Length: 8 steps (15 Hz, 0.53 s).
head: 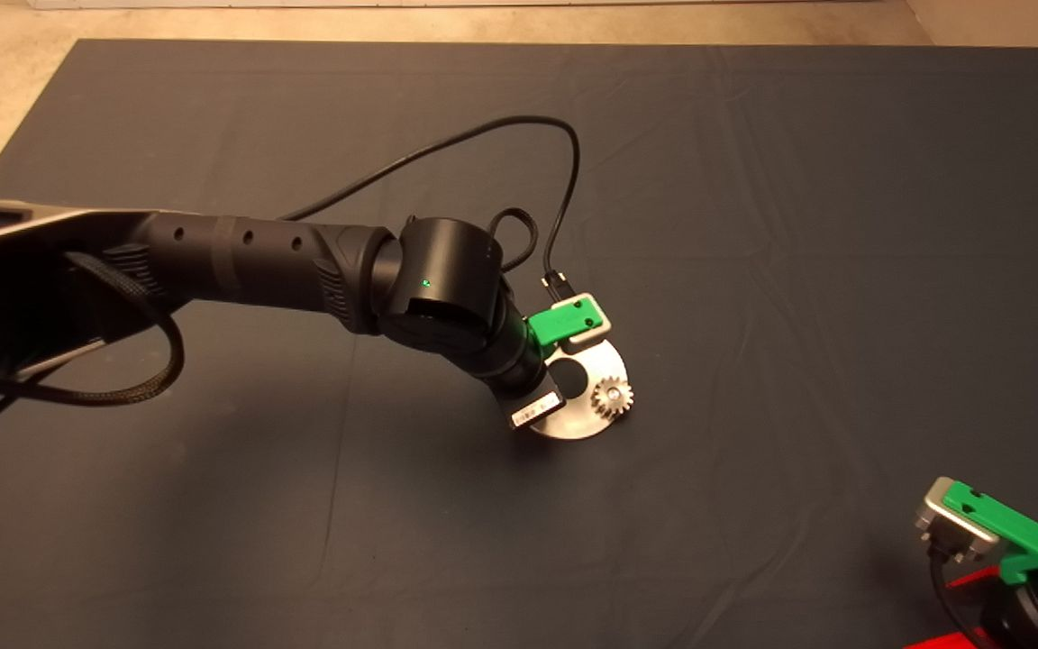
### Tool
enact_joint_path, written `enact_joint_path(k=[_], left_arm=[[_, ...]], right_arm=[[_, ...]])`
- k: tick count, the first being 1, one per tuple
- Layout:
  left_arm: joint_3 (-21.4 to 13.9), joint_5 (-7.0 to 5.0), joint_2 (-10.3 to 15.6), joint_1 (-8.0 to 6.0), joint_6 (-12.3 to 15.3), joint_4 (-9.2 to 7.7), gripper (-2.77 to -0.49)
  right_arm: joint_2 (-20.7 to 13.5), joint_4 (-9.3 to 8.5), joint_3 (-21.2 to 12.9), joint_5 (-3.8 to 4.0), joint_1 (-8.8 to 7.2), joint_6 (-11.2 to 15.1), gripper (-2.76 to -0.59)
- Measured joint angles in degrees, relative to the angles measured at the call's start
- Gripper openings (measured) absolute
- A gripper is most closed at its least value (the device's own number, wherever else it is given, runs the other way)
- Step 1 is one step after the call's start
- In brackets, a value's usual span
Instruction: Install three planetary gears onto the carrier pins
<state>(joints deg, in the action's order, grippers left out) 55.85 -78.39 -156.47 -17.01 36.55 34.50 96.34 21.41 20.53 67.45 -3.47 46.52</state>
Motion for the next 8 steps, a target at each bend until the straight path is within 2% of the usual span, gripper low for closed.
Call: enact_joint_path(k=[8], left_arm=[[0.1, -0.02, 0.0, 0.0, 0.0, 0.0, -2.69]], right_arm=[[-0.01, 0.0, 0.0, 0.02, 0.44, -0.02, -1.45]])
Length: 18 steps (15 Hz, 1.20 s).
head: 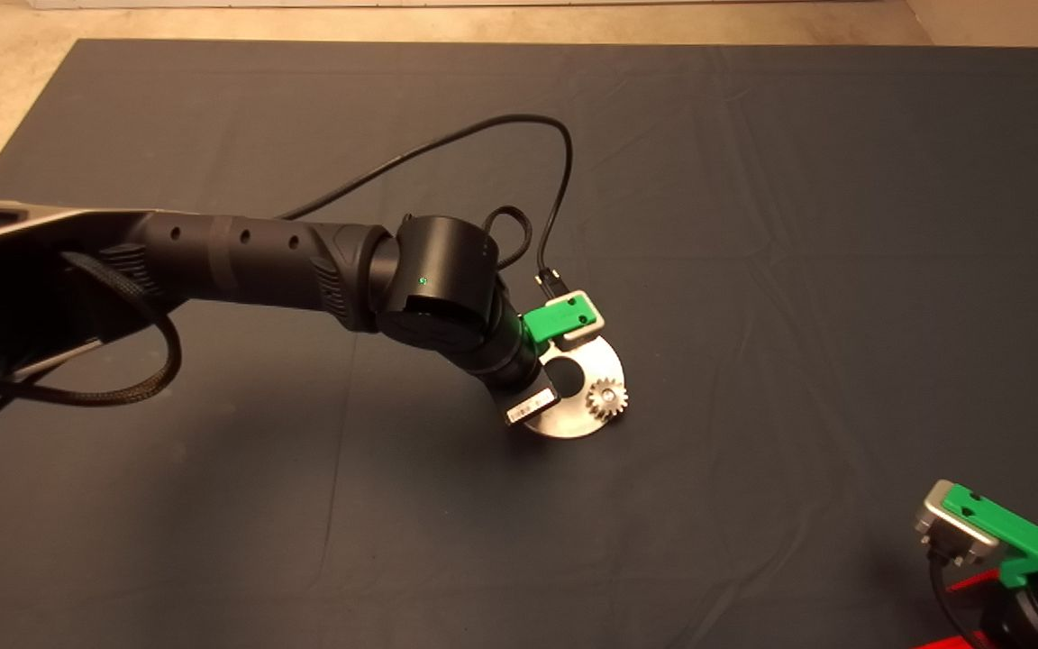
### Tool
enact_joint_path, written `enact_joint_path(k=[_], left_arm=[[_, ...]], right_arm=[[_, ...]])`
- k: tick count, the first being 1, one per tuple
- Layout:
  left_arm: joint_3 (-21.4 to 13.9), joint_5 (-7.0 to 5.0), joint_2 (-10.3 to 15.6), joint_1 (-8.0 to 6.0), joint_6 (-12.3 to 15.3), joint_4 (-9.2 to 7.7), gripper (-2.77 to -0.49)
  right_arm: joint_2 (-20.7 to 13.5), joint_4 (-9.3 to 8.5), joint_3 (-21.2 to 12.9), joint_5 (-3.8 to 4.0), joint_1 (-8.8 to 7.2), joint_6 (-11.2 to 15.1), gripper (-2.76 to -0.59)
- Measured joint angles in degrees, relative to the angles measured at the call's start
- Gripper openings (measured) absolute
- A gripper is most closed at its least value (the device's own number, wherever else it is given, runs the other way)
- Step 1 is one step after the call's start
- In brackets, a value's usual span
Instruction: Install three planetary gears onto the carrier pins
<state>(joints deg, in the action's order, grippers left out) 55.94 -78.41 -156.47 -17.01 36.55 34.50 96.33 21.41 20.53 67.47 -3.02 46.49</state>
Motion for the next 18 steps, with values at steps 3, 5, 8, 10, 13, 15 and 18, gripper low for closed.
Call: enact_joint_path(k=[3, 5, 8, 10, 13, 15, 18], left_arm=[[0.01, 0.07, 0.0, 0.0, 0.02, 0.0, -2.69], [0.06, 0.05, -0.05, 0.0, 0.07, 0.0, -2.7], [0.1, 0.07, -0.03, 0.0, 0.2, 0.0, -2.7], [0.1, 0.1, -0.03, 0.0, 0.2, 0.0, -2.7], [0.12, 0.22, 0.0, 0.0, 0.24, 0.0, -2.7], [0.12, 0.33, 0.02, 0.0, 0.24, 0.0, -2.7], [0.11, 0.51, 0.02, 0.0, 0.24, 0.0, -2.63]], right_arm=[[0.0, 0.0, 0.0, 0.0, 0.0, 0.0, -1.45], [0.0, 0.0, 0.0, 0.01, 0.02, 0.0, -1.45], [0.0, 0.0, 0.0, 0.0, 0.02, 0.0, -1.45], [0.0, 0.0, 0.0, 0.0, 0.0, 0.0, -1.45], [0.0, 0.0, 0.0, 0.0, 0.0, 0.0, -1.45], [0.0, 0.0, 0.0, 0.0, 0.0, 0.0, -1.45], [0.0, 0.0, 0.0, 0.0, 0.0, 0.0, -1.45]])
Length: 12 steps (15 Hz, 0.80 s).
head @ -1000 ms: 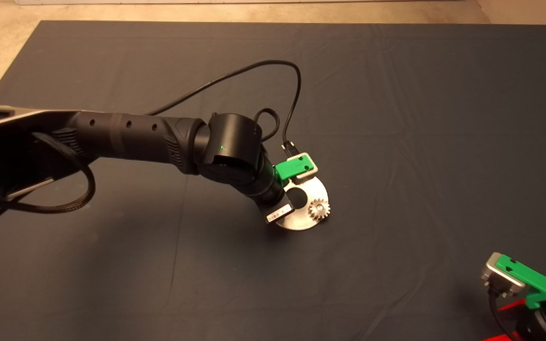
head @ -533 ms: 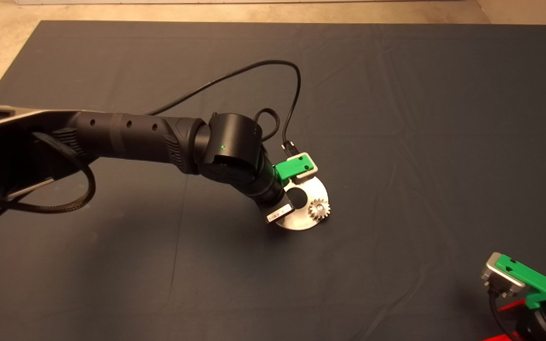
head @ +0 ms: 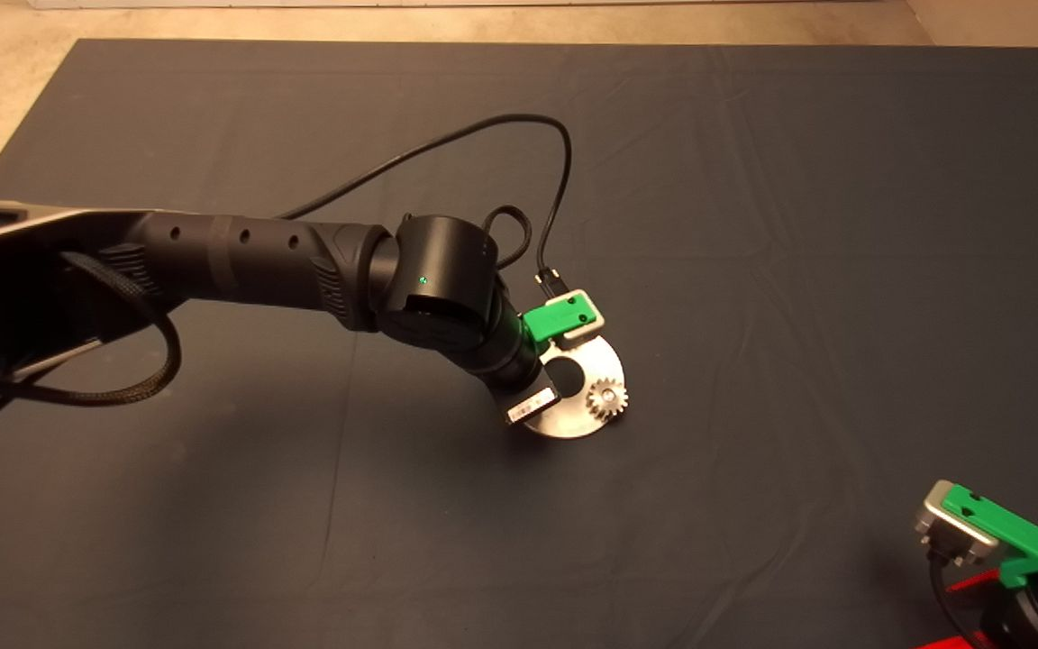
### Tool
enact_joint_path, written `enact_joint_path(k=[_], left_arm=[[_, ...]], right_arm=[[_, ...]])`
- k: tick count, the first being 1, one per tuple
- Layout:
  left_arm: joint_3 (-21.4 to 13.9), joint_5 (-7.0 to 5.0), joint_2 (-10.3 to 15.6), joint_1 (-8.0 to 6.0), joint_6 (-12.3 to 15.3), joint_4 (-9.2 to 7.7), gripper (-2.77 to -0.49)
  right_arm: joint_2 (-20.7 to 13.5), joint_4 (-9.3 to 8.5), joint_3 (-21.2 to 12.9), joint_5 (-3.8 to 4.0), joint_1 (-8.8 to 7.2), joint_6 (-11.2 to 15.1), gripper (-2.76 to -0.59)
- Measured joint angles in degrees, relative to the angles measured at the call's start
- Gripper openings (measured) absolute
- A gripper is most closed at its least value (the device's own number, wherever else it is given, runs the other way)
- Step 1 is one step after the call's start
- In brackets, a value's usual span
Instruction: Install three planetary gears onto the carrier pins
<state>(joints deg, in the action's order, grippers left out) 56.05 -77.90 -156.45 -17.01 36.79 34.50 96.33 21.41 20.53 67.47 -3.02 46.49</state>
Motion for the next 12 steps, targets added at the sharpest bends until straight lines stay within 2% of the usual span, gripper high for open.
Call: enact_joint_path(k=[12], left_arm=[[-0.01, 0.92, 0.28, 0.0, -0.02, 0.0, -2.32]], right_arm=[[0.0, 0.0, 0.0, 0.0, 0.0, 0.0, -1.45]])
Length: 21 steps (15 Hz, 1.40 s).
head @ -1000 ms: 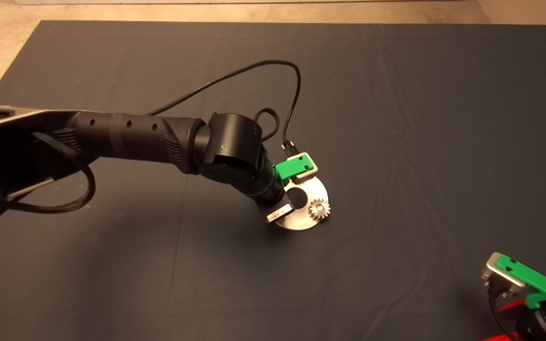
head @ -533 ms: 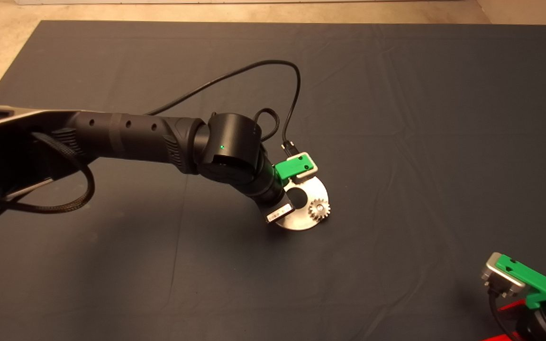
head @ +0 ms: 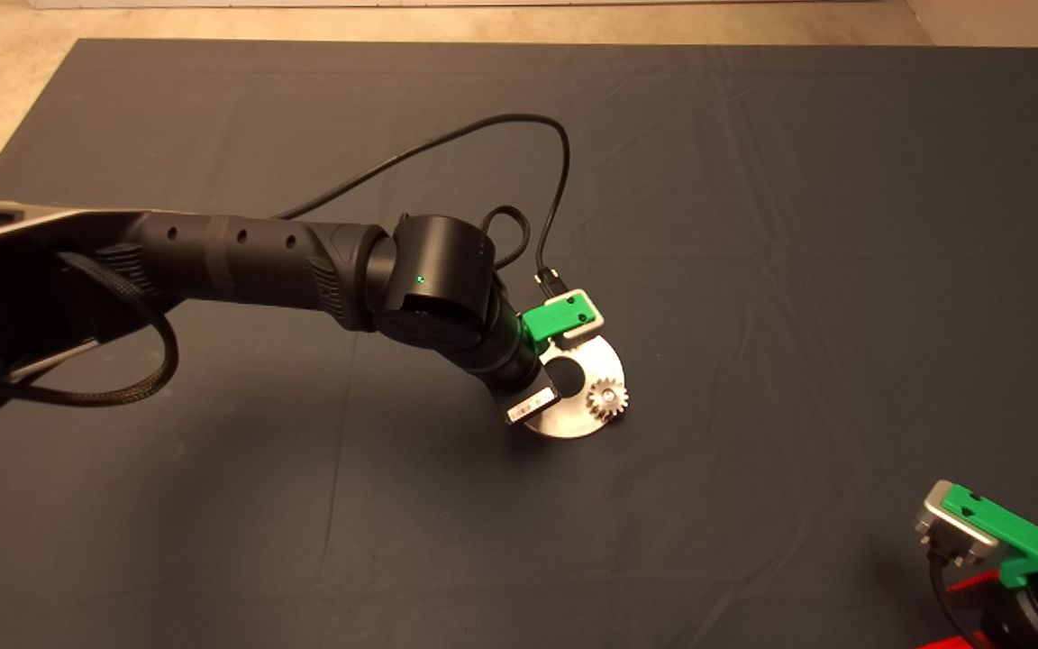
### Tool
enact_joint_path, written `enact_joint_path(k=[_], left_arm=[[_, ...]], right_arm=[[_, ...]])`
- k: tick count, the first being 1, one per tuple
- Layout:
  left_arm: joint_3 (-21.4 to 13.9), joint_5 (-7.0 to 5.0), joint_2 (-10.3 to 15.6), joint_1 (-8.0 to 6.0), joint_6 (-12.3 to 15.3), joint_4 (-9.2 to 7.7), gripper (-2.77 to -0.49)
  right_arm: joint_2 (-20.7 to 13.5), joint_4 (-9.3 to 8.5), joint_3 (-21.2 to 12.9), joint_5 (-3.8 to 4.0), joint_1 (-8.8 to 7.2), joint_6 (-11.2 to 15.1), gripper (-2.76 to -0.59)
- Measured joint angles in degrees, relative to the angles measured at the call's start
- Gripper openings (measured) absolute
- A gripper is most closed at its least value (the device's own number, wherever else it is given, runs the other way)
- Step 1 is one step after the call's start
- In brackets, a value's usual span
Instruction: Install three planetary gears onto the carrier pins
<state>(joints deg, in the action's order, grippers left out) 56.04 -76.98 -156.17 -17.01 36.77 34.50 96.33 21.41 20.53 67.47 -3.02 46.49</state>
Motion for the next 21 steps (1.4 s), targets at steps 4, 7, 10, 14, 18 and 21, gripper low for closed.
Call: enact_joint_path(k=[4, 7, 10, 14, 18, 21], left_arm=[[0.0, 0.17, 0.0, 0.0, 0.0, 0.0, -2.32], [0.0, 0.14, 0.0, 0.0, -0.02, 0.0, -2.28], [-0.17, 0.1, 0.02, -0.18, 0.2, -0.02, -2.21], [-3.12, -0.75, 1.81, -3.35, 2.14, -3.79, -2.21], [-17.68, -2.97, 8.68, -4.02, 14.46, -5.97, -2.21], [-30.63, -7.78, 14.69, -4.29, 28.49, -7.08, -2.21]], right_arm=[[0.0, 0.0, 0.0, 0.0, 0.0, 0.0, -1.45], [0.0, 0.0, 0.0, 0.0, 0.0, 0.0, -1.45], [0.02, 0.0, 0.0, 0.01, 0.0, 0.0, -1.45], [1.89, 0.0, 0.0, 0.06, -0.02, 0.06, -1.45], [16.21, 0.0, 0.0, 0.3, -2.21, 4.83, -1.45], [29.13, 0.0, 0.0, 2.86, -3.36, 11.06, -1.45]])
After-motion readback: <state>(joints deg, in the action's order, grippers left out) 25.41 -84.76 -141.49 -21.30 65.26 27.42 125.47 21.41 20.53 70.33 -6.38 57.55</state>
